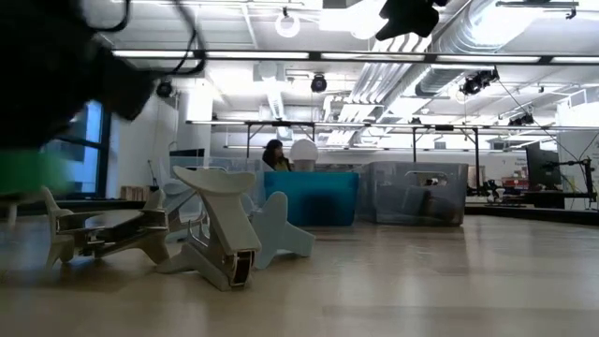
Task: Pick and place Stapler, Stapler remover, tape
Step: Put the green tape into the blue bin
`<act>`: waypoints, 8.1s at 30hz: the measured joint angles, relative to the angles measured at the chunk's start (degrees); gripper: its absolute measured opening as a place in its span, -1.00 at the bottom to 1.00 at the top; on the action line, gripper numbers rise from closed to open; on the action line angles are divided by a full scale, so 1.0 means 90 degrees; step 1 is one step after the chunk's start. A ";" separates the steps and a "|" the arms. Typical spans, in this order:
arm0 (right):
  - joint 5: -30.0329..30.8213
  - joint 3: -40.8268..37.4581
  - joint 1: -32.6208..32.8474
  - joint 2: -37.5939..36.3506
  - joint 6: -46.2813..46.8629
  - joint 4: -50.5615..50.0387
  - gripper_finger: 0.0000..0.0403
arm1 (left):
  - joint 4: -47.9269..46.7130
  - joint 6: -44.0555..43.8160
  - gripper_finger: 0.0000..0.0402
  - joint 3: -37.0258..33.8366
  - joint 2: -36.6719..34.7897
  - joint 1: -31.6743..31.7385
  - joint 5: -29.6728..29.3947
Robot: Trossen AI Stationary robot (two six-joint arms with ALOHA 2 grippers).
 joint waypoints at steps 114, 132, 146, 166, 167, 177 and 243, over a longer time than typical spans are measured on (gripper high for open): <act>-0.1394 0.0005 -0.0037 0.0068 -0.2045 0.4310 -0.81 | 0.1692 0.8491 -0.09 0.5537 -0.0017 0.2129 -0.4050; -0.1623 0.0005 -0.0437 0.0063 -0.1832 0.4087 -0.81 | 0.1479 0.8387 0.21 0.5535 -0.0022 0.2138 -0.4122; -0.0950 -0.0007 -0.0664 0.0027 -0.1817 0.3640 -0.82 | 0.0282 0.8173 0.21 0.6374 -0.0197 0.2102 -0.3912; -0.0815 0.0359 -0.1243 0.0662 -0.0905 0.2492 -0.82 | -0.3524 0.6345 0.21 0.6823 -0.0669 0.2120 -0.5471; -0.0765 0.0476 -0.1243 0.0823 -0.0806 0.2339 -0.82 | -0.3607 0.6276 0.21 0.6829 -0.0684 0.2120 -0.5503; -0.0539 0.2134 -0.1453 0.2598 0.0300 0.0202 -0.82 | -0.4704 0.6039 0.21 0.6827 -0.0805 0.2120 -0.5804; -0.2507 -0.2177 -0.1779 0.3690 0.2394 0.8187 -0.83 | -0.5314 0.6066 0.21 0.6820 -0.0799 0.2125 -0.5743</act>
